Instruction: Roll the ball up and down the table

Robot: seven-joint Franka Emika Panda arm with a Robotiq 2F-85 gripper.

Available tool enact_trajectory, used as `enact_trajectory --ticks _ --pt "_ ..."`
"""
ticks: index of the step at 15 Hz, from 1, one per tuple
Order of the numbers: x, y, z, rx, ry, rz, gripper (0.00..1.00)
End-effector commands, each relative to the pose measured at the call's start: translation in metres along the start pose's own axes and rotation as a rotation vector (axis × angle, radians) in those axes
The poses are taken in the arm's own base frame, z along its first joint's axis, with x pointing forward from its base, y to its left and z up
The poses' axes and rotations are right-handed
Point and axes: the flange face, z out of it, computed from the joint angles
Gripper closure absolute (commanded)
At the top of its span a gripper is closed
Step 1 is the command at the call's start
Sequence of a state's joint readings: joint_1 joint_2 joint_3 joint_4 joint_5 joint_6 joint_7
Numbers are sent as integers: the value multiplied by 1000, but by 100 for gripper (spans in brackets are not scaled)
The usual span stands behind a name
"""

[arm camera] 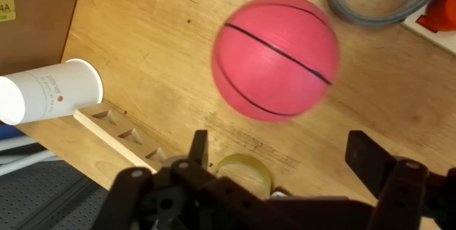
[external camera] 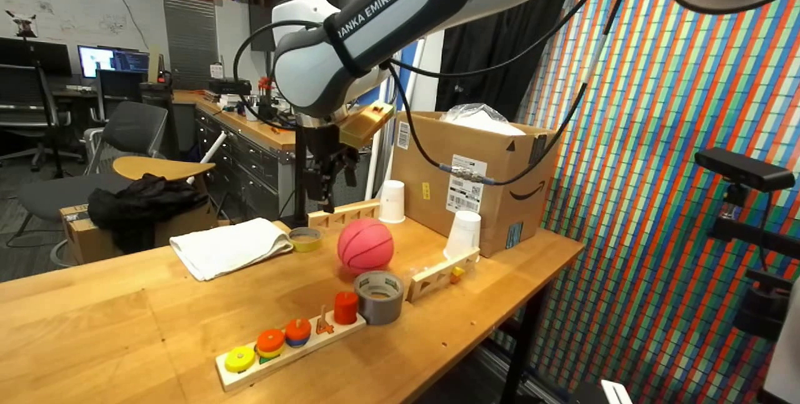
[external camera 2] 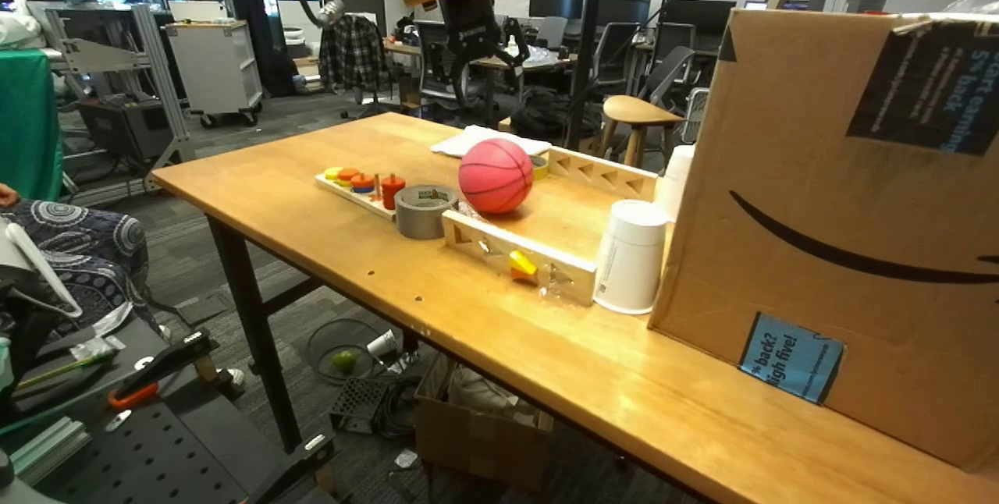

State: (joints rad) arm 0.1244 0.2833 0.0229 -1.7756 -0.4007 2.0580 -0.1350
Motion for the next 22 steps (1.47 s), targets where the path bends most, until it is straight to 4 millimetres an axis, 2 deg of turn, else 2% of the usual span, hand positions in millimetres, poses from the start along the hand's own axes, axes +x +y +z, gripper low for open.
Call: enact_trajectory --ticks 1,4,7,11,13,16,22 --pt "-36 -64 -25 -14 57 -96 0" --pt "-57 -112 -30 -1 59 -163 0" --pt "-80 -143 -32 7 44 -203 0" --pt "-100 -162 -29 -3 22 -238 0" --pt "-104 -161 -26 -8 9 -237 0" --pt "-106 -148 -17 -14 -18 -203 0" --pt "-111 -110 7 -18 -69 -110 0"
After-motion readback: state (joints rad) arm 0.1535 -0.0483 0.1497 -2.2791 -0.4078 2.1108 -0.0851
